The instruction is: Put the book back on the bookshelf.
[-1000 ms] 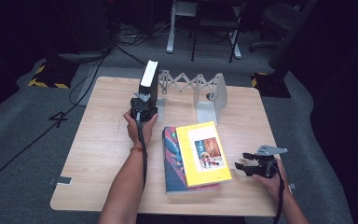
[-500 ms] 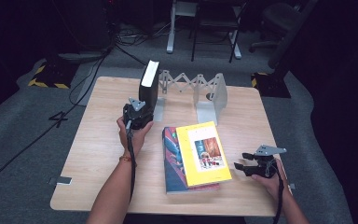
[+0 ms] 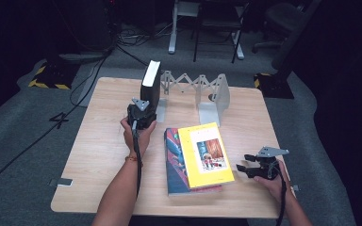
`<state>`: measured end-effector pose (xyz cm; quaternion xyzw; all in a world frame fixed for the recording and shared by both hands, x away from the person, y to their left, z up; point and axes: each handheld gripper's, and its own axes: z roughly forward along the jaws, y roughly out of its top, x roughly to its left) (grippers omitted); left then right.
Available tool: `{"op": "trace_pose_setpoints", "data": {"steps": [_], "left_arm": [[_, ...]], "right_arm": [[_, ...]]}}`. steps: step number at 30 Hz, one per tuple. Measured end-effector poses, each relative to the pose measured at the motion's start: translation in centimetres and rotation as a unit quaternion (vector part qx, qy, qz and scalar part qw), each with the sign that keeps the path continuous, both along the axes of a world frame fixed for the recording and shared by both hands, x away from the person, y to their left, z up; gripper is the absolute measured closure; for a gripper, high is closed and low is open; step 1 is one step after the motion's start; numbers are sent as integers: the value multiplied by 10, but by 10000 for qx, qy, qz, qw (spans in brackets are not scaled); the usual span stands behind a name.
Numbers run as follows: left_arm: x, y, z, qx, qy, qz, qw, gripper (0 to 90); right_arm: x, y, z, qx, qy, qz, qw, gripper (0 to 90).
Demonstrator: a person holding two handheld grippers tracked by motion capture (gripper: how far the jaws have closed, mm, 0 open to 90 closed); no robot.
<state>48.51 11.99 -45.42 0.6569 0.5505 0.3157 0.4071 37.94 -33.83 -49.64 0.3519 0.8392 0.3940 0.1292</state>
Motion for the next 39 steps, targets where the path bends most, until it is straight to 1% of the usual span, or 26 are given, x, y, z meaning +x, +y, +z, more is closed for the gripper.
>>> {"op": "trace_pose_setpoints", "data": {"steps": [3, 5, 7, 8, 9, 13, 15, 16, 20, 23, 25, 27, 28, 29, 30, 31, 33, 34, 36, 38, 39], "left_arm": [[-1, 2, 0, 26, 9, -123, 9999, 513], [-3, 4, 1, 25, -28, -190, 9998, 511], [-6, 5, 2, -19, -15, -290, 9996, 489], [-8, 7, 3, 50, -16, -339, 9994, 482], [-9, 8, 3, 75, -23, -371, 9993, 476], [-18, 15, 7, 30, 3, -566, 9984, 422], [-23, 20, 8, 47, -23, -728, 9973, 403], [-26, 22, 8, 75, -17, -818, 9966, 392], [-40, 30, 6, 223, 61, -1150, 9931, 366], [-52, 36, 2, 319, 157, -1427, 9891, 352], [-59, 40, -2, 410, 201, -1599, 9861, 345], [-65, 42, -6, 497, 300, -1749, 9829, 326], [-69, 43, -8, 569, 358, -1822, 9810, 316], [-74, 44, -11, 620, 422, -1953, 9779, 316], [-74, 44, -11, 620, 422, -1953, 9779, 313], [-79, 45, -13, 729, 455, -2056, 9749, 313], [-86, 46, -16, 752, 512, -2205, 9711, 301], [-91, 47, -17, 828, 591, -2307, 9677, 295], [-98, 47, -19, 872, 639, -2432, 9639, 289], [-105, 48, -21, 883, 705, -2594, 9591, 284], [-108, 48, -23, 895, 730, -2655, 9572, 282]], "right_arm": [[0, -1, 0, 19, 0, -14, 10000, 360], [0, -1, 0, 10, 2, -26, 10000, 359], [0, -1, 1, 20, -20, -32, 10000, 359], [0, -2, 2, 26, -24, -35, 10000, 359], [0, -2, 2, 28, -45, -32, 10000, 360], [-1, -3, 5, 63, -76, -40, 9999, 360], [-2, -3, 8, 54, -127, -12, 9999, 359], [-3, -3, 10, 88, -141, -2, 9999, 359], [-7, 1, 19, 97, -249, 108, 9996, 357], [-11, 6, 24, 77, -293, 272, 9992, 354], [-14, 10, 28, 20, -342, 359, 9988, 349], [-16, 13, 31, 35, -374, 450, 9983, 343], [-17, 14, 32, 28, -381, 485, 9981, 342], [-18, 16, 34, 27, -412, 512, 9978, 342], [-18, 16, 34, 27, -412, 512, 9978, 342], [-20, 17, 37, 25, -427, 551, 9976, 342], [-24, 21, 42, 66, -480, 647, 9967, 339], [-25, 22, 44, 74, -492, 655, 9966, 339], [-27, 24, 46, 97, -507, 698, 9962, 338], [-28, 27, 48, 102, -508, 779, 9956, 338], [-29, 29, 49, 100, -505, 817, 9953, 337]]}}
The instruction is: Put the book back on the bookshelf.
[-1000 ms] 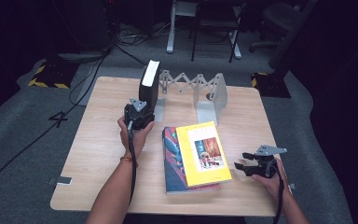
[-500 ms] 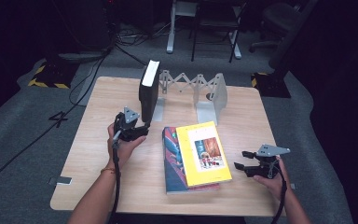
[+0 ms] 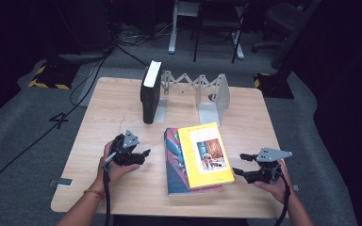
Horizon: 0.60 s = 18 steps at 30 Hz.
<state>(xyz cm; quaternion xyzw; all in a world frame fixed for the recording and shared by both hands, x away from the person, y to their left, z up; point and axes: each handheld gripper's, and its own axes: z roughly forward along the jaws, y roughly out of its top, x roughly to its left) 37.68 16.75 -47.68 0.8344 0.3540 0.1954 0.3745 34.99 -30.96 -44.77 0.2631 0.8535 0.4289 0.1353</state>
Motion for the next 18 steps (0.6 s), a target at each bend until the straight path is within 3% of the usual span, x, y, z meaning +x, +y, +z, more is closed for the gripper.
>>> {"op": "trace_pose_setpoints", "data": {"steps": [4, 8, 18], "left_arm": [[-12, -1, -5, 100, 86, -180, 9998, 275], [-23, -4, -10, 248, 99, -397, 9989, 271], [-47, -8, -16, 262, 216, -806, 9962, 251]], "right_arm": [[-4, 7, 3, -90, -34, 83, 9999, 350], [-6, 6, 8, 3, -19, 74, 10000, 343], [-10, 20, 8, 33, 139, 355, 9993, 332]]}}
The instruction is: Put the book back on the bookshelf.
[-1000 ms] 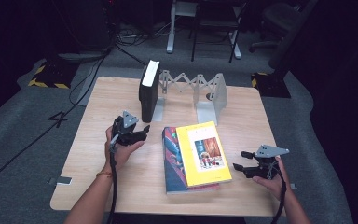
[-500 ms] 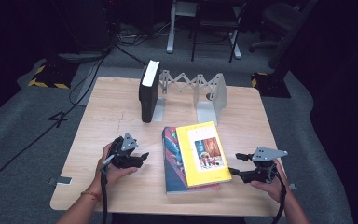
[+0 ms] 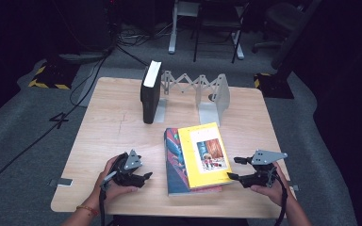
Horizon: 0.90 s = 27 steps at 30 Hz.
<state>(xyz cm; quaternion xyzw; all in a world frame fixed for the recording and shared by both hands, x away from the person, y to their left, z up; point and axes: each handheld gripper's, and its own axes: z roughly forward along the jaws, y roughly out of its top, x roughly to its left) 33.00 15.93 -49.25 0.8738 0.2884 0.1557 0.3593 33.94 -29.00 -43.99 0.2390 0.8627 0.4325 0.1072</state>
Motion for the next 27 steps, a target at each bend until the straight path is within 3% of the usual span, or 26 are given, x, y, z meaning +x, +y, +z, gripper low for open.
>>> {"op": "trace_pose_setpoints", "data": {"steps": [9, 15, 18, 22, 27], "left_arm": [[-14, -2, -5, 46, 107, -203, 9997, 244], [-18, -4, -7, 61, 176, -295, 9994, 241], [-20, -6, -8, 102, 206, -343, 9991, 240], [-22, -7, -10, 56, 211, -345, 9992, 228], [-19, -6, -12, -88, 358, -259, 9990, 203]], "right_arm": [[3, 9, -6, -15, 282, 79, 9996, 291], [15, 10, -11, 124, 707, 24, 9974, 206], [17, 10, -12, 124, 788, 75, 9968, 202], [24, 14, -14, 187, 986, 233, 9947, 194], [30, 19, -16, 140, 1110, 260, 9934, 127]]}}
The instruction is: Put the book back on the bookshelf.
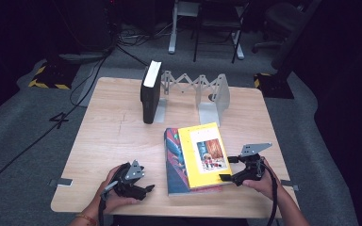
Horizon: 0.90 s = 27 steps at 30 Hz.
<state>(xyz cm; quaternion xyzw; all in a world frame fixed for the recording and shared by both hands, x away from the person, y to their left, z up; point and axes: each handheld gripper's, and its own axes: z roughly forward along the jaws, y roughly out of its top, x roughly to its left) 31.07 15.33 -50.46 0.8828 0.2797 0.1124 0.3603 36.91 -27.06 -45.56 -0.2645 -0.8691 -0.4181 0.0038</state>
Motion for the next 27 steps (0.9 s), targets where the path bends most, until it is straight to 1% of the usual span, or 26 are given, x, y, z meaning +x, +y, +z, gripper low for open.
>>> {"op": "trace_pose_setpoints", "data": {"steps": [1, 4, 5, 7, 10, 11, 13, 18, 20, 22, 24, 25, 27], "left_arm": [[1, 0, 0, -16, 43, 16, 10000, 193], [3, -1, 0, 13, 57, 10, 10000, 176], [4, -2, 0, -6, 57, 27, 10000, 175], [4, -2, 0, -10, 64, 33, 10000, 174], [5, -3, 0, 11, 57, 5, 10000, 173], [6, -3, 0, 11, 62, -1, 10000, 171], [7, -5, 0, 2, 67, -1, 10000, 170], [8, -6, 0, 7, 72, -12, 10000, 170], [9, -6, 0, 15, 57, -22, 10000, 170], [10, -7, 0, -3, 68, -15, 10000, 170], [11, -7, 0, -6, 67, -6, 10000, 170], [11, -7, 0, 5, 57, -18, 10000, 170], [13, -8, 0, -1, 66, -20, 10000, 169]], "right_arm": [[1, 1, 0, -27, 20, 18, 10000, 116], [3, 2, -1, -41, 61, 11, 10000, 101], [6, 4, -1, -46, 126, 0, 9999, 83], [6, 5, -1, -64, 126, -7, 9999, 79], [5, 9, 2, -205, -5, -21, 9998, 79], [4, 10, 3, -218, -60, -17, 9997, 81], [4, 11, 3, -230, -94, -44, 9997, 93], [1, 15, 9, -334, -443, -119, 9984, 152], [0, 15, 10, -386, -506, -117, 9979, 158], [0, 16, 11, -419, -555, -121, 9975, 192], [0, 16, 14, -452, -661, -126, 9967, 213], [0, 16, 15, -471, -678, -113, 9965, 213], [1, 17, 15, -467, -640, -110, 9968, 214]]}}
